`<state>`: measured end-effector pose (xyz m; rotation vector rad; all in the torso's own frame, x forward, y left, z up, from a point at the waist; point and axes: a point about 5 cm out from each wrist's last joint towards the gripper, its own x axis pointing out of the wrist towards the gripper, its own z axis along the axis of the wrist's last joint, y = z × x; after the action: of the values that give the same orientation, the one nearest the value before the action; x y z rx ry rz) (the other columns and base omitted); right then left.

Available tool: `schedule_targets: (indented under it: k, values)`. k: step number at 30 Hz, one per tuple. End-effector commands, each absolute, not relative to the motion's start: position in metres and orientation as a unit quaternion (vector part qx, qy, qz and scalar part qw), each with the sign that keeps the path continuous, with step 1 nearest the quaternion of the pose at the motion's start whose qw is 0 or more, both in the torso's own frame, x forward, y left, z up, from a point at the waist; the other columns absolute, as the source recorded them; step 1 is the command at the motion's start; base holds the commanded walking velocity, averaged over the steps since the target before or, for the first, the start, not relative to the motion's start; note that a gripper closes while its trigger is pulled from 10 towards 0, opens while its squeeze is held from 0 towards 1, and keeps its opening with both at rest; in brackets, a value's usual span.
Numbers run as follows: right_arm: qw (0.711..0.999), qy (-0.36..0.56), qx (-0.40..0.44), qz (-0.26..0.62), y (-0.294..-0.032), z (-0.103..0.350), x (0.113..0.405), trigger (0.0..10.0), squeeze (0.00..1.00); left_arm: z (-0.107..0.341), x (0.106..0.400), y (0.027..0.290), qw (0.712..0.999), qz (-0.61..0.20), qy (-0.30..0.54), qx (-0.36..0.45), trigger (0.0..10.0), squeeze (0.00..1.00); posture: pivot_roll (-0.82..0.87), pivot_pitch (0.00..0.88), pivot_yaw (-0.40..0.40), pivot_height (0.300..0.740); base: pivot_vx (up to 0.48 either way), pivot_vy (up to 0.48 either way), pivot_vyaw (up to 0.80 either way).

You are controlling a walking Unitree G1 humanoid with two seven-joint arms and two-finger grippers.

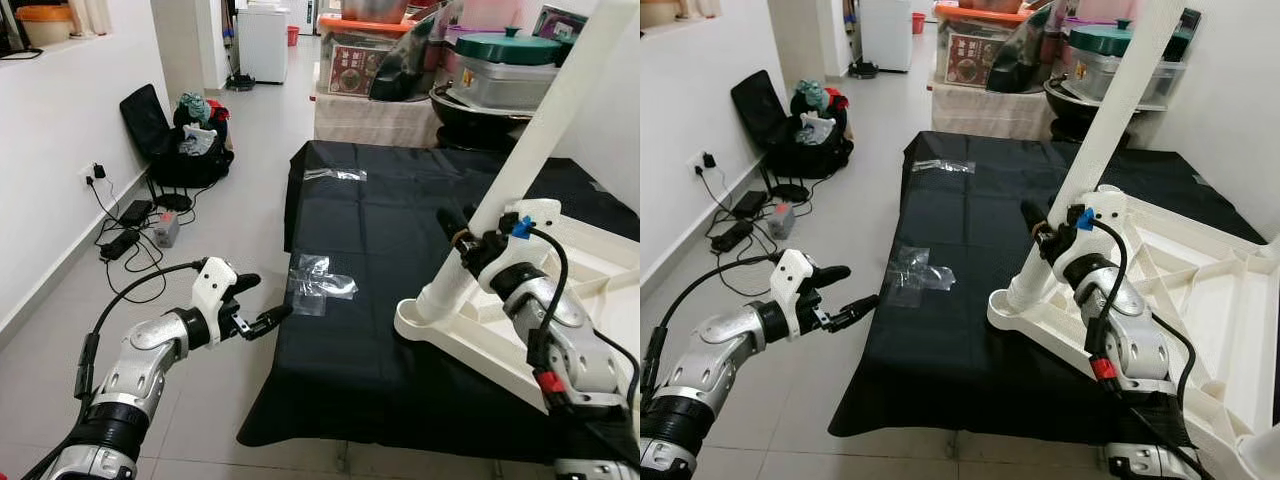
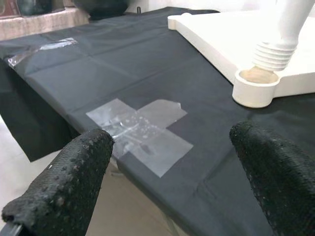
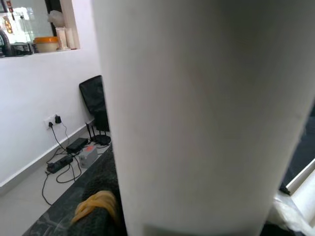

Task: Building children table

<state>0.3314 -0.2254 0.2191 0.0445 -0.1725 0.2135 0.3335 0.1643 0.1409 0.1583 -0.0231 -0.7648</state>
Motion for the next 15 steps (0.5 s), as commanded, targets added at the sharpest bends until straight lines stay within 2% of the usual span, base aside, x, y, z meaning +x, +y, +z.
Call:
schedule_targets:
  k: [1, 11, 15]
  values:
    - [0.990, -0.087, 0.030, 0.106, -0.225, 0.216, 0.328, 0.0, 0.00, 0.137, 0.332, 0.165, 0.927, -0.368, -0.003, 0.071, 10.0, 0.00, 0.05, 0.000, -0.055, 0.740, 0.000, 0.000, 0.00]
    - [0.989, -0.080, 0.051, 0.109, -0.207, 0.203, 0.330, 0.0, 0.00, 0.139, 0.333, 0.162, 0.928, -0.366, -0.006, 0.072, 10.0, 0.00, 0.06, 0.000, -0.058, 0.740, 0.000, 0.000, 0.00]
    - [0.987, -0.082, 0.055, 0.127, -0.191, 0.202, 0.336, 0.0, 0.00, 0.139, 0.333, 0.161, 0.929, -0.364, -0.006, 0.070, 10.0, 0.00, 0.07, 0.000, -0.069, 0.740, 0.000, 0.000, 0.00]
